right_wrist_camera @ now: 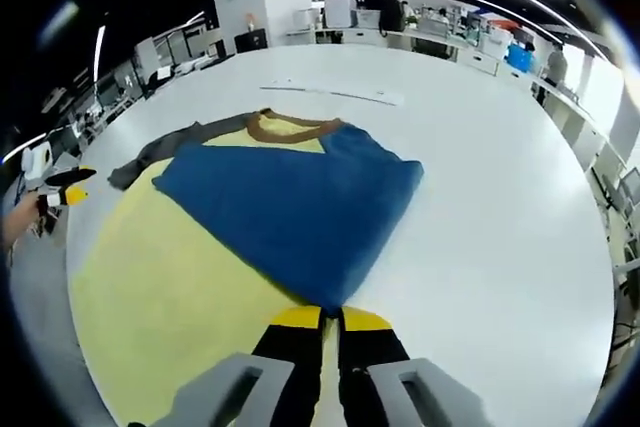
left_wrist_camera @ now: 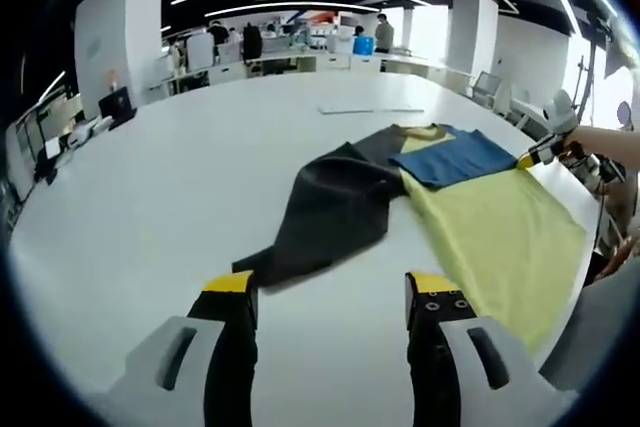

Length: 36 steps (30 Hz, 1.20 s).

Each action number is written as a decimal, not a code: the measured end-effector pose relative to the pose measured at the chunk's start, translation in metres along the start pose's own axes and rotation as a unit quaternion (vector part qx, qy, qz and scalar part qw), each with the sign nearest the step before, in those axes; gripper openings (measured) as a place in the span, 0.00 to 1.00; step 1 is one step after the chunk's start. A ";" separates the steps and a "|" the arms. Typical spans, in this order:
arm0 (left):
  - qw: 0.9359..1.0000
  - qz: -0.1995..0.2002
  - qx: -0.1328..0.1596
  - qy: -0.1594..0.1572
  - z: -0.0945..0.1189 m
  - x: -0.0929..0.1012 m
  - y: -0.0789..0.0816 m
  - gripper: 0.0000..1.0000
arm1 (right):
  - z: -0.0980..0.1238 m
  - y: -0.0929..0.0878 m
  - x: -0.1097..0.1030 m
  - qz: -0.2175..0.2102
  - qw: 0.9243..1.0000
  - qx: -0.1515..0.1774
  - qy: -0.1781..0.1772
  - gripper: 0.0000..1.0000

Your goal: Fold the garment on the visible template until the final outline fits inside the template.

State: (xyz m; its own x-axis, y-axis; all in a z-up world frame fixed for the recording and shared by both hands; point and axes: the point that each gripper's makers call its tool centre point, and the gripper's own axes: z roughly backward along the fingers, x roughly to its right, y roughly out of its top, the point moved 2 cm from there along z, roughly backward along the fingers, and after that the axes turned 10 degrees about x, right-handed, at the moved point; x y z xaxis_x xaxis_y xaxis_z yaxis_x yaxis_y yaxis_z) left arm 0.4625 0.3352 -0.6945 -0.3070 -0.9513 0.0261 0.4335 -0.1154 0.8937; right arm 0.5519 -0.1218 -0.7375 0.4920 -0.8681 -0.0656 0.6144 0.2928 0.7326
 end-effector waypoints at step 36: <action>1.000 0.005 -0.026 0.011 -0.007 -0.004 -0.007 0.53 | 0.015 0.008 0.030 0.007 1.000 0.014 -0.023 0.46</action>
State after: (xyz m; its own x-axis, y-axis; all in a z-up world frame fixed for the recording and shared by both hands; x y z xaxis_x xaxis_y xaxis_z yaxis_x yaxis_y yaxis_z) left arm 0.4662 0.3378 -0.7037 -0.2835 -0.9587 0.0242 0.4796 -0.1199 0.8693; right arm 0.5620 -0.1516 -0.7234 0.4719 -0.8813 -0.0245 0.5897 0.2949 0.7519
